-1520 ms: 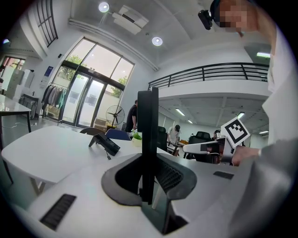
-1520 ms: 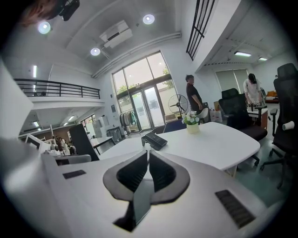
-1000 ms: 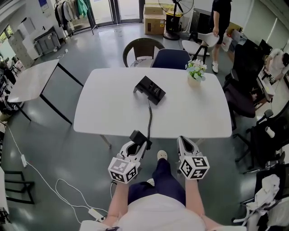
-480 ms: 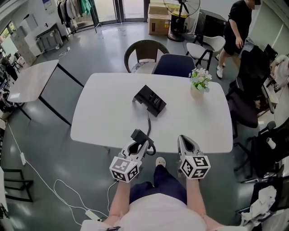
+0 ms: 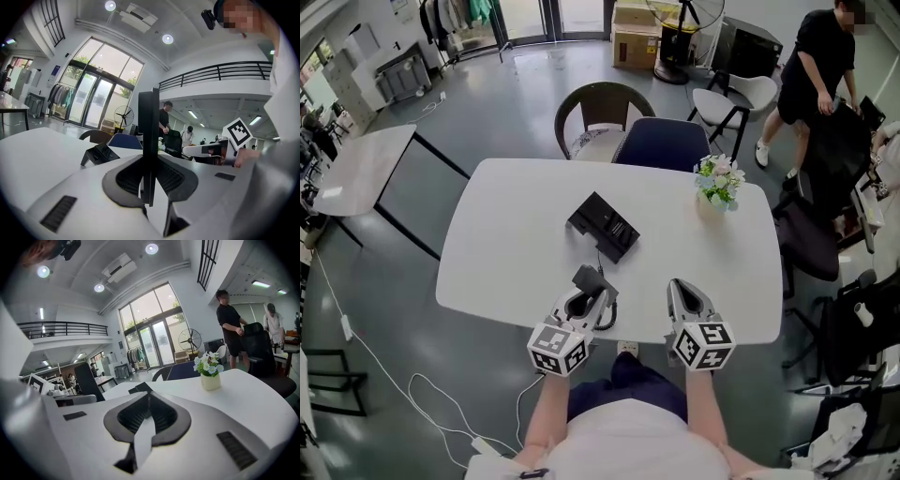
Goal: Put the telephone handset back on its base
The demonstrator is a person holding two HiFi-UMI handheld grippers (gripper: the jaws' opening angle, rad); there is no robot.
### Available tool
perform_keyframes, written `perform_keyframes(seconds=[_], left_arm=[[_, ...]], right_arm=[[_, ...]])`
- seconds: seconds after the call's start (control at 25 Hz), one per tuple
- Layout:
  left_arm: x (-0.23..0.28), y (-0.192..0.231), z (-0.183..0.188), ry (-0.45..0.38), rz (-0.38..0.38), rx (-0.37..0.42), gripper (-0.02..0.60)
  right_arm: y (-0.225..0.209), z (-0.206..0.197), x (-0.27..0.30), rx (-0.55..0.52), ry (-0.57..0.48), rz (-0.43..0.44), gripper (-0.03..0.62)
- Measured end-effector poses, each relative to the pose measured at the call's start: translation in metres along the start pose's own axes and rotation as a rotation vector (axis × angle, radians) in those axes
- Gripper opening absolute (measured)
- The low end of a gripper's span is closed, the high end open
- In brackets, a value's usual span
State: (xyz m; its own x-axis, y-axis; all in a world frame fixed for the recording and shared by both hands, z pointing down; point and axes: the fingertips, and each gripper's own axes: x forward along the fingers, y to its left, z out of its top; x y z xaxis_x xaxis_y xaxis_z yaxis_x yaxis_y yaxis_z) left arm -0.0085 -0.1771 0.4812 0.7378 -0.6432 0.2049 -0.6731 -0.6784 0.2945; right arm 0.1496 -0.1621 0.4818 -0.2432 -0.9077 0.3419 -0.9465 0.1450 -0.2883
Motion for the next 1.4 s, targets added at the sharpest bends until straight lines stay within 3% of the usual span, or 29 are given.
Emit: perform_keyframes(seconds=[0.68,1.4], left_arm=[[0.069,0.028,-0.001,0.014,0.052,-0.009,0.084],[0.078,0.038,-0.002,-0.054,0.078,-0.071,0.084]], right_arm=[[-0.039,0.006,0.068,0.012,0.050,0.075,0.037],[-0.039,-0.009,0.070,0.060,0.079,0.108,0.037]])
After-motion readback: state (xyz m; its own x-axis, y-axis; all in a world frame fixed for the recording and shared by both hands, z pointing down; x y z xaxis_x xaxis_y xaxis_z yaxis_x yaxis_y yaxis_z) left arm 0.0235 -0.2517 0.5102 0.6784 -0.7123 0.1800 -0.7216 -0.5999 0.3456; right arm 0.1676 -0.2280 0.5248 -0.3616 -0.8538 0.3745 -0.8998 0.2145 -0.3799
